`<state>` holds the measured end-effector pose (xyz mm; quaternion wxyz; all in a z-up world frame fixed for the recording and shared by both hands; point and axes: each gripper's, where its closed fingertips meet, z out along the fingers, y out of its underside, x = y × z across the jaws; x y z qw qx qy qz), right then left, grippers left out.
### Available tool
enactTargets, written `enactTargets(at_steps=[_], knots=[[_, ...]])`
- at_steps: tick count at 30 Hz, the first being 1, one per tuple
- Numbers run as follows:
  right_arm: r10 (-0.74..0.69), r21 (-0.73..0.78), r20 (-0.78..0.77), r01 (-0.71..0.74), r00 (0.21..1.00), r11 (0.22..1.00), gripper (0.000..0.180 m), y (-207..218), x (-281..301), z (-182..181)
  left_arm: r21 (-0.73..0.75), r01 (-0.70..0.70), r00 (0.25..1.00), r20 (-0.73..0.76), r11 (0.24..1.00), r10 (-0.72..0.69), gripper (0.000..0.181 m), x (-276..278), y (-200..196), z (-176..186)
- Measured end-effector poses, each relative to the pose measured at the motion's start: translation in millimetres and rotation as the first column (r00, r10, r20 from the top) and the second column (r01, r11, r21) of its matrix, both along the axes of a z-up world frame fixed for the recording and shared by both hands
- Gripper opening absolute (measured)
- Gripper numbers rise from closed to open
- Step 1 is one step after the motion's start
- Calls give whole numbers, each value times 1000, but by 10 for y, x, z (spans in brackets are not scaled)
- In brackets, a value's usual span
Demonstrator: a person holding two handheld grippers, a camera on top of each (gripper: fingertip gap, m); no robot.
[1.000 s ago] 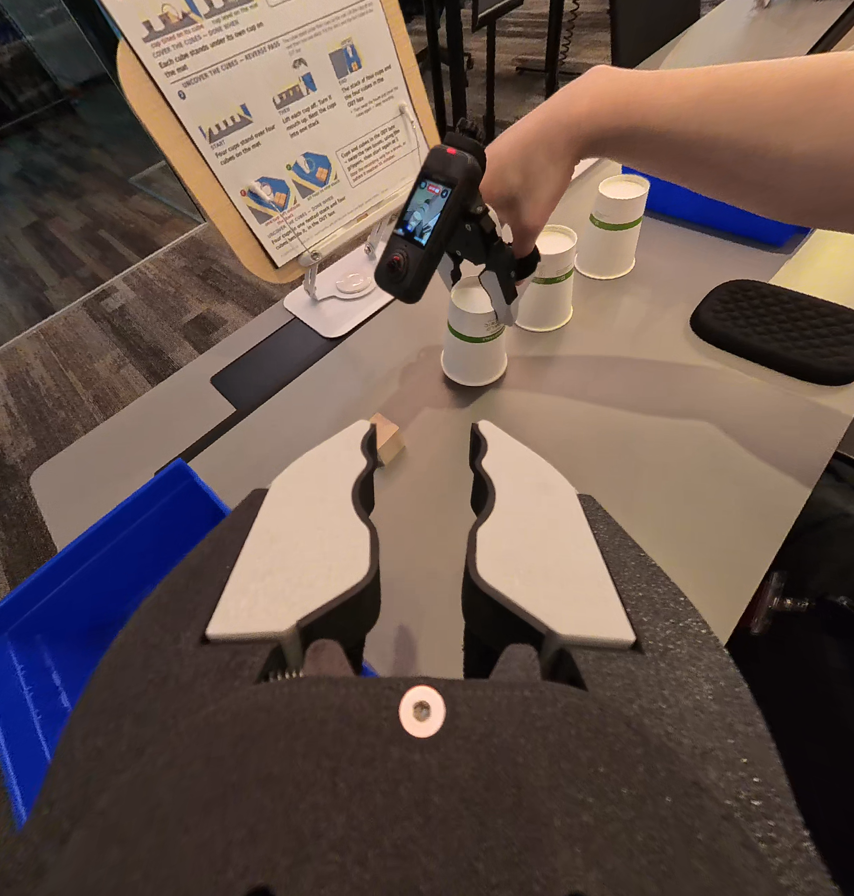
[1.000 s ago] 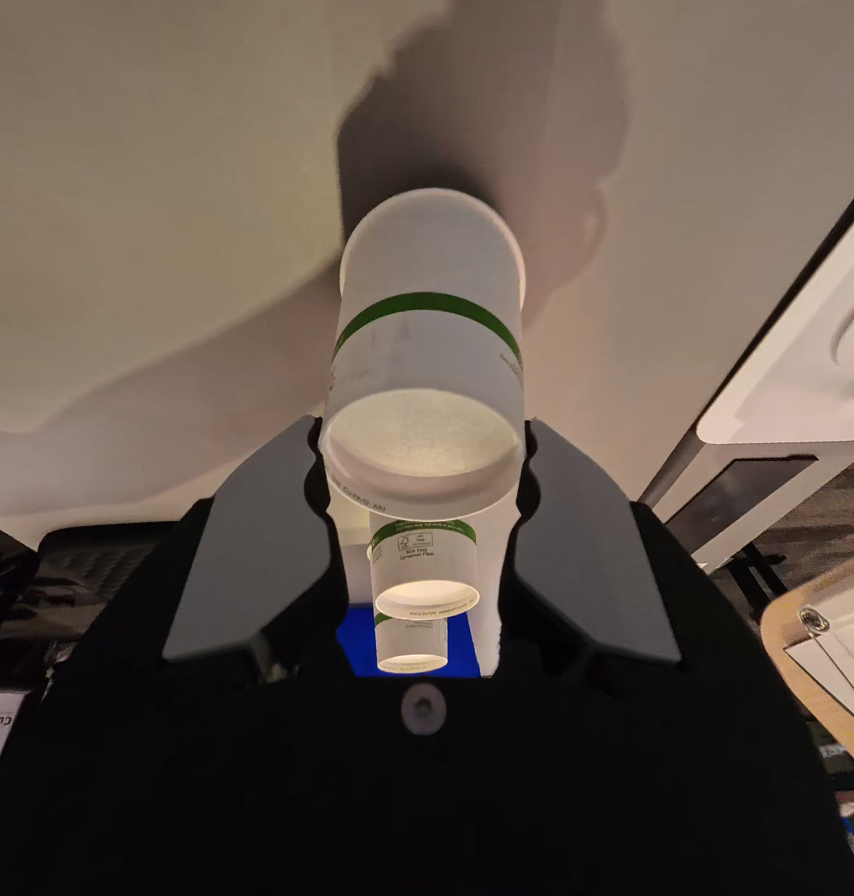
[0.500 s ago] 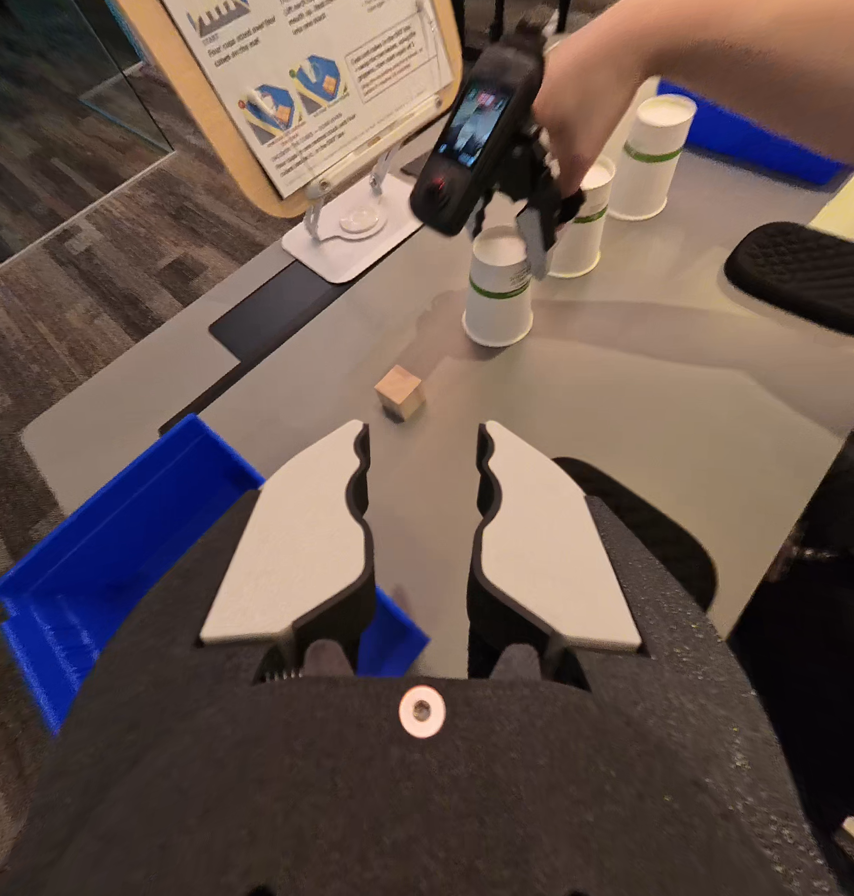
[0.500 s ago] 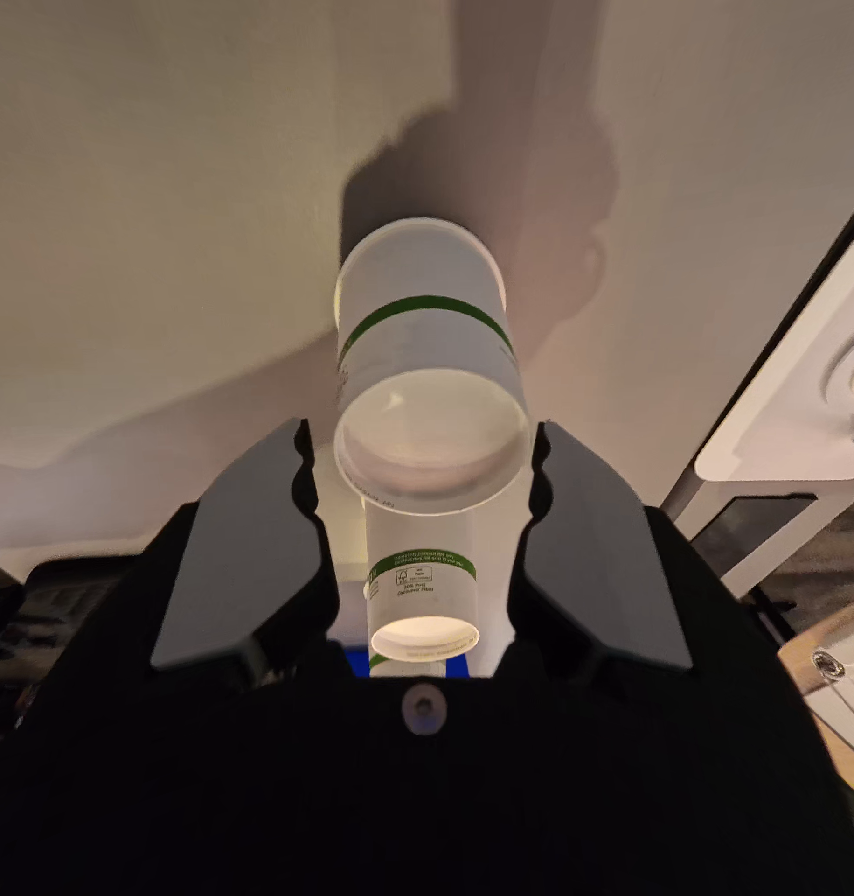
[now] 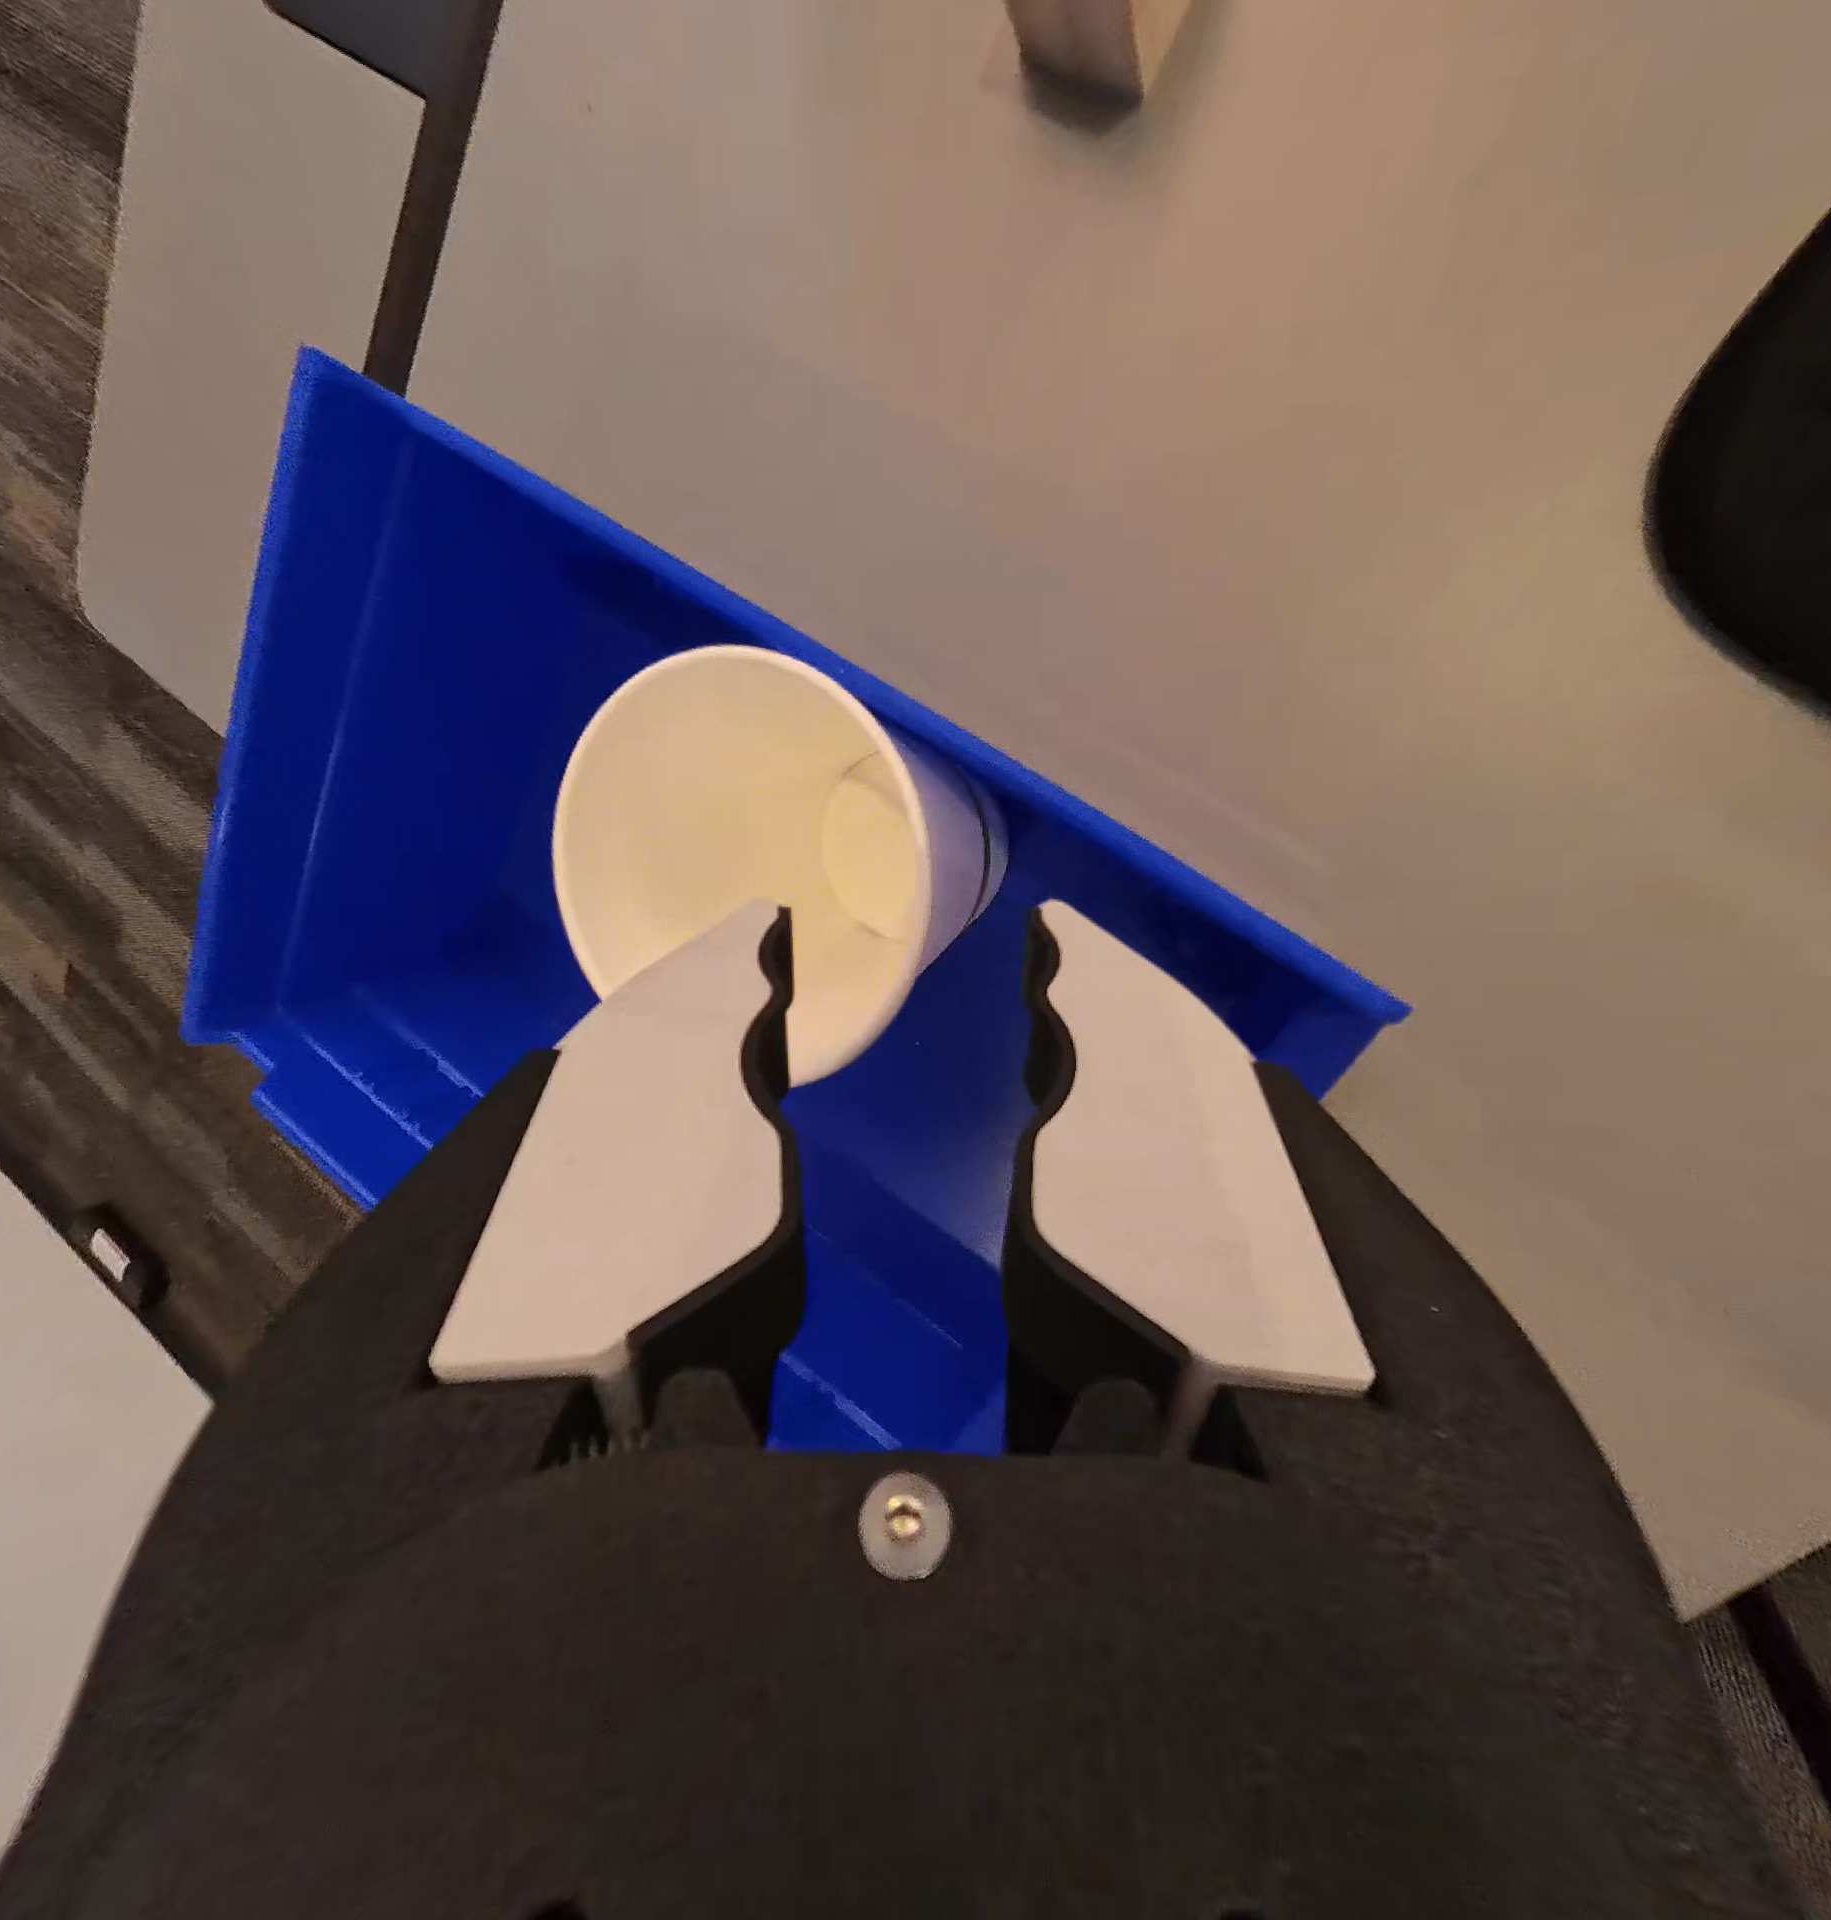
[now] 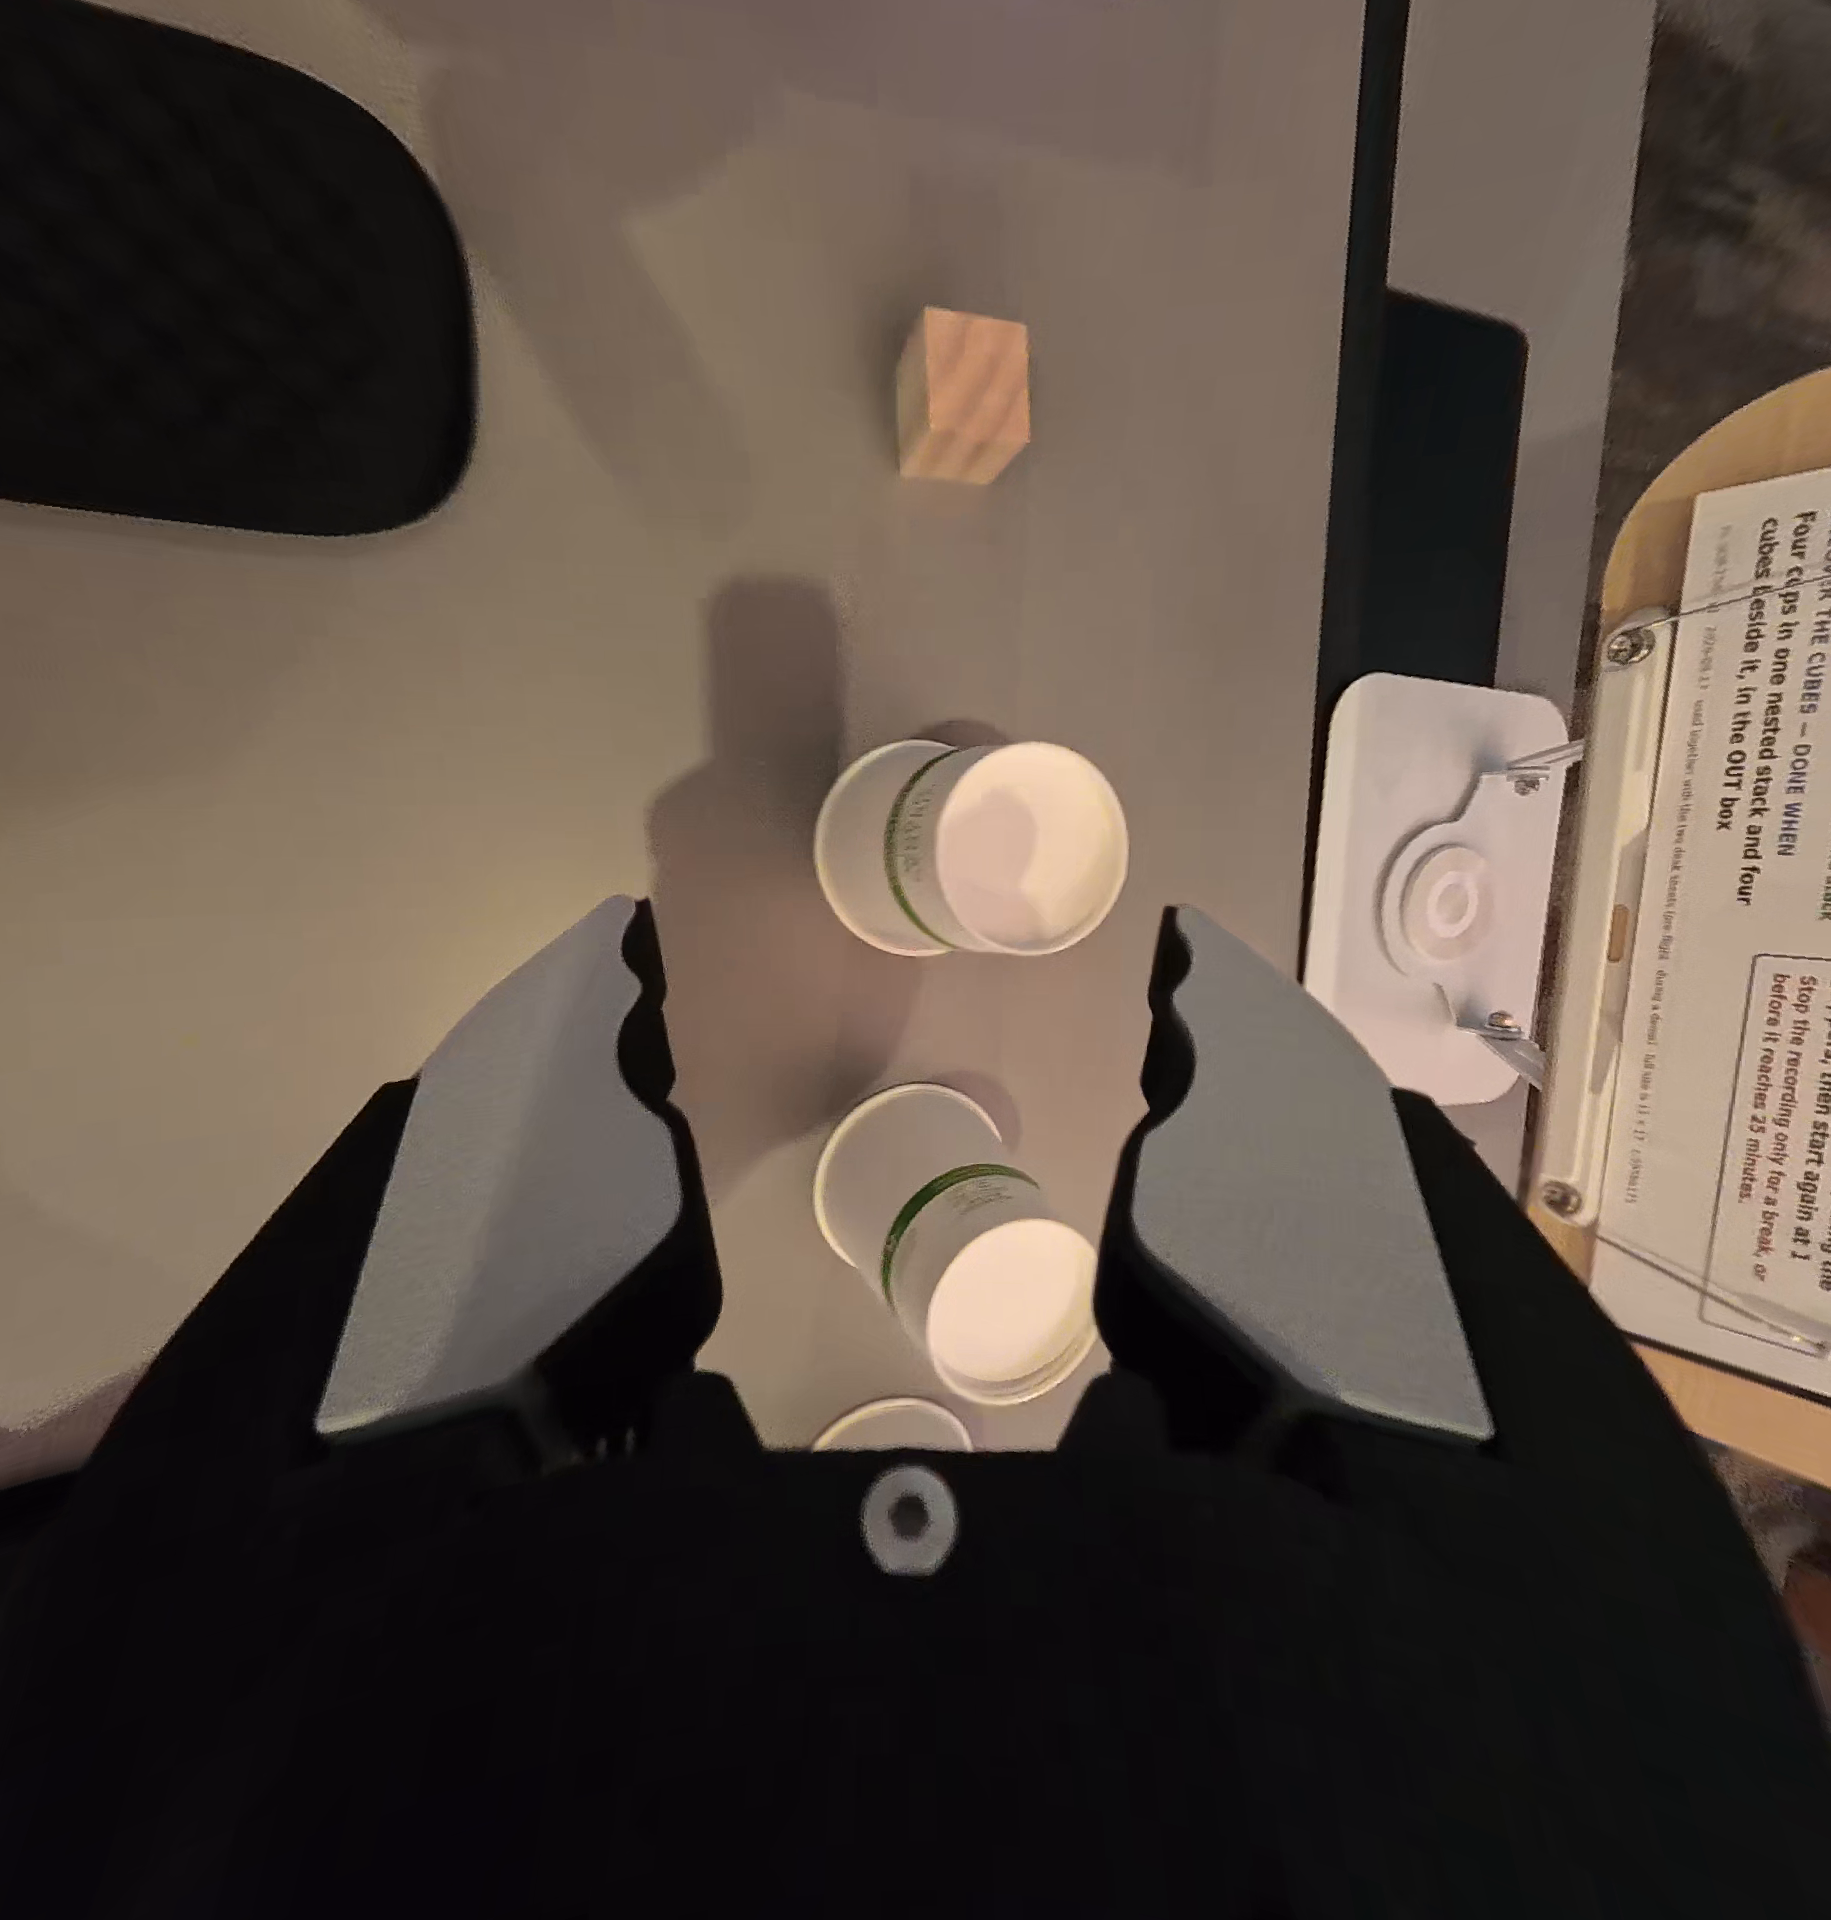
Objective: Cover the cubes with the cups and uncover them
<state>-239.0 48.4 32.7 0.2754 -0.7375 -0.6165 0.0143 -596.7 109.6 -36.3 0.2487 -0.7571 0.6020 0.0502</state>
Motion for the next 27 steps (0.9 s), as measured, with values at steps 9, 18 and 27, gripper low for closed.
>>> enactTargets(at_steps=[9, 18, 27], knots=[[28, 57, -53, -25, 998, 998, 86, -479, 151, -24, -69, -35, 998, -48, 997, 32, 20, -42, 77, -280], [26, 56, -132, -19, 991, 998, 84, -610, 231, -105, -39, -88, 996, -11, 995, 87, 0, -128, 100, -261], [212, 230, -534, -101, 819, 968, 77, -683, -364, 222, 173, -22, 828, 554, 985, -79, 0, 493, -419, 1160]])
